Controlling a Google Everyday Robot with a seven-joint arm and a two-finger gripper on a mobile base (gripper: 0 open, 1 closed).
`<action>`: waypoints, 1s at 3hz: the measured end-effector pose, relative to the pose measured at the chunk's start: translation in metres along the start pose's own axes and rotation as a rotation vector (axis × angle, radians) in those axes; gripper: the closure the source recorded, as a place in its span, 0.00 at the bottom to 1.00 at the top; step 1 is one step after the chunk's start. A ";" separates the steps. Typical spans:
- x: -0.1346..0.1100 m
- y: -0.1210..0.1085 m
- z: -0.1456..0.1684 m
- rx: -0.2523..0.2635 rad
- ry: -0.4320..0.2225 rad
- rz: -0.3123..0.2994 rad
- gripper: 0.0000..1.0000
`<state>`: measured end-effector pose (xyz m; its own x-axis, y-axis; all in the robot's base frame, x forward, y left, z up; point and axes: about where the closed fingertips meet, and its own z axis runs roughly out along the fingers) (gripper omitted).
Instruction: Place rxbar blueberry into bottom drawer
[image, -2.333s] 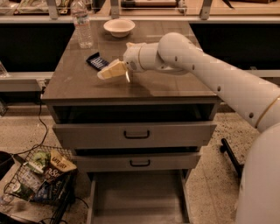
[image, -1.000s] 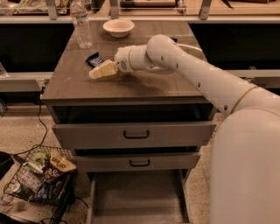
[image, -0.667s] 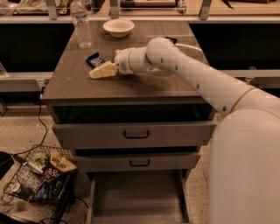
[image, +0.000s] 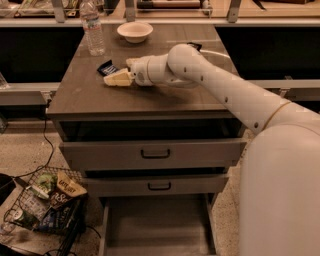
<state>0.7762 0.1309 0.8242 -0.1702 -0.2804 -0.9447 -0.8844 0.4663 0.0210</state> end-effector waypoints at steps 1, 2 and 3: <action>-0.004 0.000 -0.001 0.000 0.000 0.000 0.85; -0.006 0.000 -0.002 0.000 0.000 0.000 1.00; -0.006 0.000 -0.002 -0.001 0.000 0.000 1.00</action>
Offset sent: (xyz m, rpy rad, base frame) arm 0.0000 0.0001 0.0046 0.0000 0.0001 0.0001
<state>0.7761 0.1313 0.8304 -0.1703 -0.2805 -0.9446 -0.8846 0.4658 0.0212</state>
